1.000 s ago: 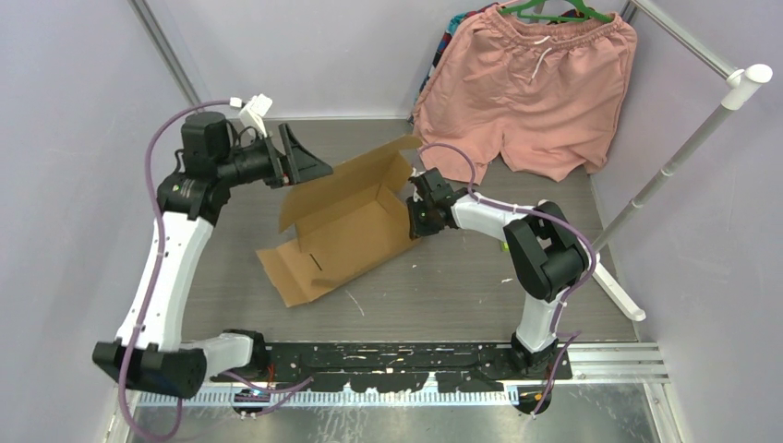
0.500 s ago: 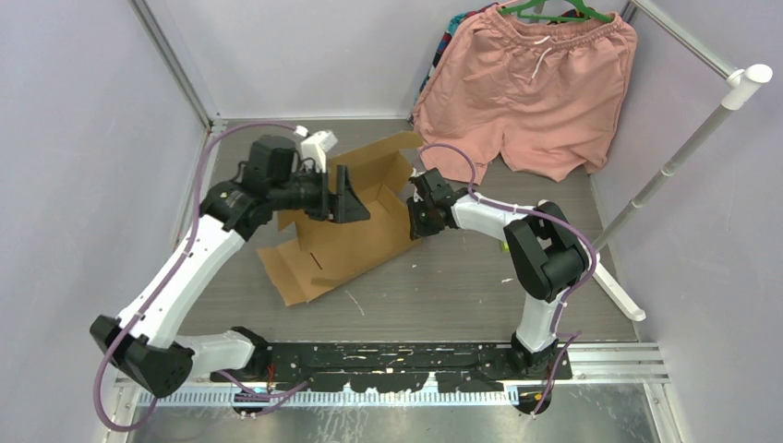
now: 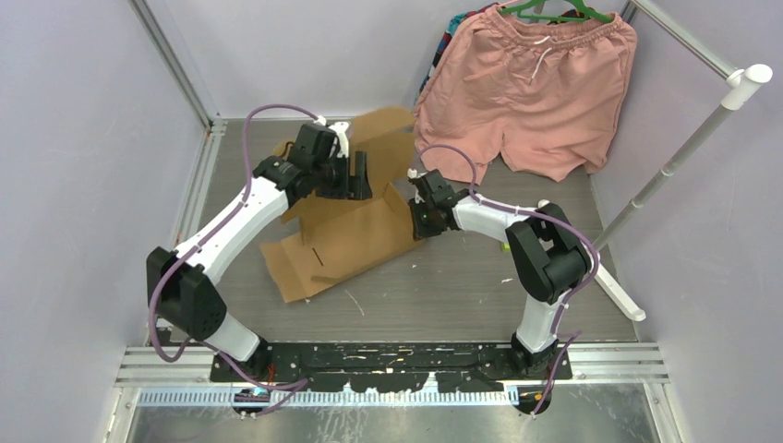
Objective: Fold the paper box
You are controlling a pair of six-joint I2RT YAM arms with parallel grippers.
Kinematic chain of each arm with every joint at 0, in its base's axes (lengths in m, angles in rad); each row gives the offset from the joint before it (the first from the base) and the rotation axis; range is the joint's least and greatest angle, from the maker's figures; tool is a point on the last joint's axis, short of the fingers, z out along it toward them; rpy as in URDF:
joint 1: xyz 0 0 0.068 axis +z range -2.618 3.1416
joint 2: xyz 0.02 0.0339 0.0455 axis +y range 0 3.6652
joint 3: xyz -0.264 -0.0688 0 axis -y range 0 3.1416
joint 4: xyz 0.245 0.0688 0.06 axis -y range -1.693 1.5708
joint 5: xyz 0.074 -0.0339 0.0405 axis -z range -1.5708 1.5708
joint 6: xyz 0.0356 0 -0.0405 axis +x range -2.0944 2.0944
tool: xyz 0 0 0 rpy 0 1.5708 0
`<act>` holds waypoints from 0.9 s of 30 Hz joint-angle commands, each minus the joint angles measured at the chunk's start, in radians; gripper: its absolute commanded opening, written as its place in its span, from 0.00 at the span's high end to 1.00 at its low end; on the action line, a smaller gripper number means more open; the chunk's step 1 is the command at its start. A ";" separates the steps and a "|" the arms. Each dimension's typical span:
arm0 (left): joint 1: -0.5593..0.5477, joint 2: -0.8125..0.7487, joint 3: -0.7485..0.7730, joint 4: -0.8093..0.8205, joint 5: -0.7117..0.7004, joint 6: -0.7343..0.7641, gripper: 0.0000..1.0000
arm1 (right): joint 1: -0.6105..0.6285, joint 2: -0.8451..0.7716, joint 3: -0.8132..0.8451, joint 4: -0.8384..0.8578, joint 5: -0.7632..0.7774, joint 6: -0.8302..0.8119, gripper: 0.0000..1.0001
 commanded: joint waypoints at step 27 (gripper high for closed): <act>0.364 -0.280 0.046 0.001 -0.148 -0.064 0.22 | 0.001 -0.040 -0.034 -0.044 0.037 -0.049 0.81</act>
